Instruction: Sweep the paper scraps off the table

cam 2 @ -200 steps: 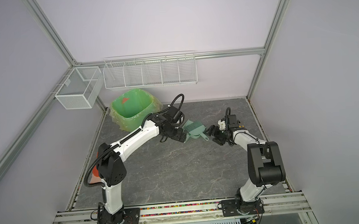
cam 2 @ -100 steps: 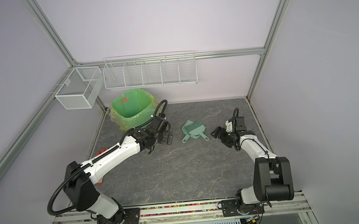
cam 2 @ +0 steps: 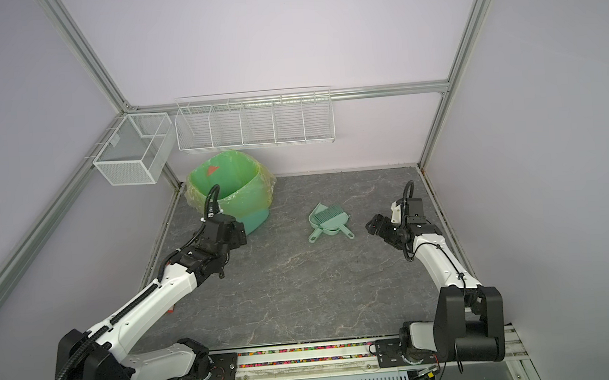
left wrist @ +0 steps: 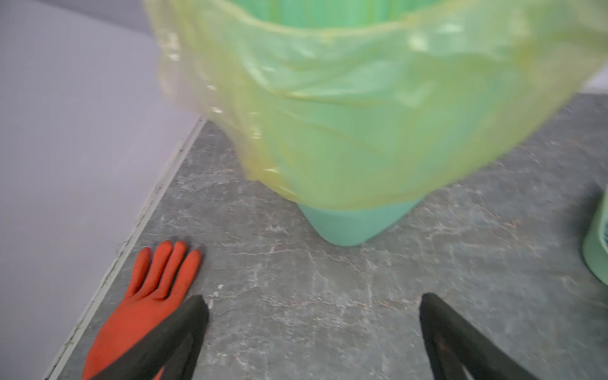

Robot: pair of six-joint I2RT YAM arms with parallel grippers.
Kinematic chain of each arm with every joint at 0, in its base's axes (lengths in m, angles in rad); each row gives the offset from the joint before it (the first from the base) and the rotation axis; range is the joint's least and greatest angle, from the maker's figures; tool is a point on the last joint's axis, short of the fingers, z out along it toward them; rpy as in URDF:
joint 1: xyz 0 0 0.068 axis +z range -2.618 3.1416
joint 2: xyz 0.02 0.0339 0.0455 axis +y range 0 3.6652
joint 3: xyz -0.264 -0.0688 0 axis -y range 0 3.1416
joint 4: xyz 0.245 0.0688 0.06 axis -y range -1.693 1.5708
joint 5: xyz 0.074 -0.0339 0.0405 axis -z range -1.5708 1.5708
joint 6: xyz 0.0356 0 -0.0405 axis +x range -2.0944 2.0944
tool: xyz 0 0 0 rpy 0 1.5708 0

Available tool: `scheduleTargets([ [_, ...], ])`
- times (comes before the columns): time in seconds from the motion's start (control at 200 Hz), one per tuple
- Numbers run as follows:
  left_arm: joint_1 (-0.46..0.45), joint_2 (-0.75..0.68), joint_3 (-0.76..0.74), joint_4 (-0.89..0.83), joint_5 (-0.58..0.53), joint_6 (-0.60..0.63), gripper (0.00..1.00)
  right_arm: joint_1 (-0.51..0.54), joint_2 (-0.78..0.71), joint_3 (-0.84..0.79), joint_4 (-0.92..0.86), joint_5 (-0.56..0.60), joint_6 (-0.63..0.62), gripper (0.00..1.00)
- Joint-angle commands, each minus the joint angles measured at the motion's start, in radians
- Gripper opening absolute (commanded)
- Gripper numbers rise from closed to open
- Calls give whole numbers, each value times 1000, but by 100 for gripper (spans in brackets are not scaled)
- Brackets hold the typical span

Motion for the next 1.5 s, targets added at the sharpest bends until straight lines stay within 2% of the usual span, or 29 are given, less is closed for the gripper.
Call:
scheduleTargets([
  [0.0, 42, -62, -91, 126, -178, -17, 100, -8, -39, -16, -30, 47, -4, 88],
  [0.065, 53, -87, -166, 208, -282, -8, 100, -8, -56, -16, -36, 66, -2, 88],
  [0.125, 62, -100, -239, 317, -332, 33, 100, -10, -73, -19, -40, 89, 2, 88],
  [0.255, 74, -69, -427, 731, -380, 220, 98, -10, -110, -28, -51, 150, 4, 88],
  [0.34, 110, -30, -474, 857, -377, 251, 99, -10, -133, -39, -55, 177, 7, 88],
  [0.485, 223, 19, -462, 826, -358, 176, 100, -11, -160, -29, -95, 189, 3, 88],
  [0.635, 301, 97, -569, 1152, -272, 226, 100, -10, -185, -13, -135, 233, -15, 88],
  [0.76, 314, 167, -576, 1291, -227, 309, 99, -12, -196, -10, -140, 263, -12, 88],
  [1.065, 314, 210, -537, 1279, -98, 399, 99, -13, -192, -10, -119, 330, 6, 88],
  [1.17, 314, 178, -560, 1269, 18, 415, 99, -14, -200, -4, -126, 366, 4, 88],
  [1.285, 317, 114, -585, 1221, 90, 357, 100, -16, -226, -11, -128, 389, -7, 88],
  [1.395, 321, 119, -575, 1204, 240, 352, 100, -16, -244, -31, -104, 427, -5, 88],
  [1.495, 326, 150, -578, 1259, 189, 330, 99, -19, -237, -32, -82, 438, -9, 88],
])
